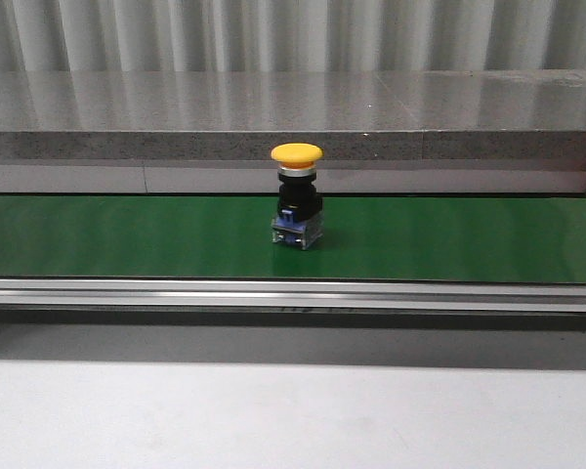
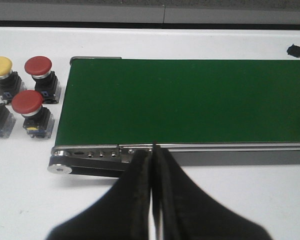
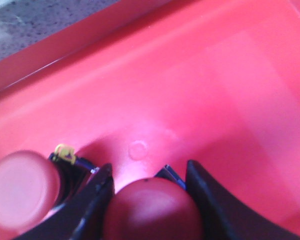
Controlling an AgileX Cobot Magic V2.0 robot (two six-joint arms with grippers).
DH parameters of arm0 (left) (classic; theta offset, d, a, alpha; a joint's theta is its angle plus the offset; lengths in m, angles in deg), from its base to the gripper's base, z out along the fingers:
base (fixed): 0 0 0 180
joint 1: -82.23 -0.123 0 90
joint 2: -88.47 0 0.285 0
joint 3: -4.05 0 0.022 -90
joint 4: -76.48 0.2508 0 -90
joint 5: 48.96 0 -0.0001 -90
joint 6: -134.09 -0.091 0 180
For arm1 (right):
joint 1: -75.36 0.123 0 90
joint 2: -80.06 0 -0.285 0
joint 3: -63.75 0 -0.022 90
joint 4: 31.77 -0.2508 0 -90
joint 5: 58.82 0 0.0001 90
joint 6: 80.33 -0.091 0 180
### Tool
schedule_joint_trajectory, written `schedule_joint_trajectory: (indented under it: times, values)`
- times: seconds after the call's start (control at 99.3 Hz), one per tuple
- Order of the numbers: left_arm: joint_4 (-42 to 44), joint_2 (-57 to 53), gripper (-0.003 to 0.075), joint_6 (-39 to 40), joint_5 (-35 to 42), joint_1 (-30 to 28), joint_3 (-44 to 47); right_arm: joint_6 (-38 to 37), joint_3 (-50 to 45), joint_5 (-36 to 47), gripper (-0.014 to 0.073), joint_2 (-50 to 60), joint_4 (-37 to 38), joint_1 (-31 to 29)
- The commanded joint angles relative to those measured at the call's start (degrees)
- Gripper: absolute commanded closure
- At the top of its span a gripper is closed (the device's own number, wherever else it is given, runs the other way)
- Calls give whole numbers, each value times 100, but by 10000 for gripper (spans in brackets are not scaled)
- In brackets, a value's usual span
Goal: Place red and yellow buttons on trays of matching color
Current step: 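Carry the red button into the red tray and open the right gripper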
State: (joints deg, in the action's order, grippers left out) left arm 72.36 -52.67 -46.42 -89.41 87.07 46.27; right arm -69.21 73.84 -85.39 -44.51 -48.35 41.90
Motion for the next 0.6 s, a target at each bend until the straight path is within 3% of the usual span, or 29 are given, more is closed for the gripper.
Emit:
schedule_joint_trajectory:
  times: [0.0,0.131,0.373,0.594]
  values:
    - [-46,16,739,7,408,43,-153,8,304,184,386,191,-73,-34]
    - [-46,16,739,7,408,43,-153,8,335,118,342,133,-73,-34]
    - [-46,16,739,7,408,43,-153,13,335,-23,63,162,-73,-34]
    - [-46,16,739,7,408,43,-153,13,553,-544,51,431,-55,-34]
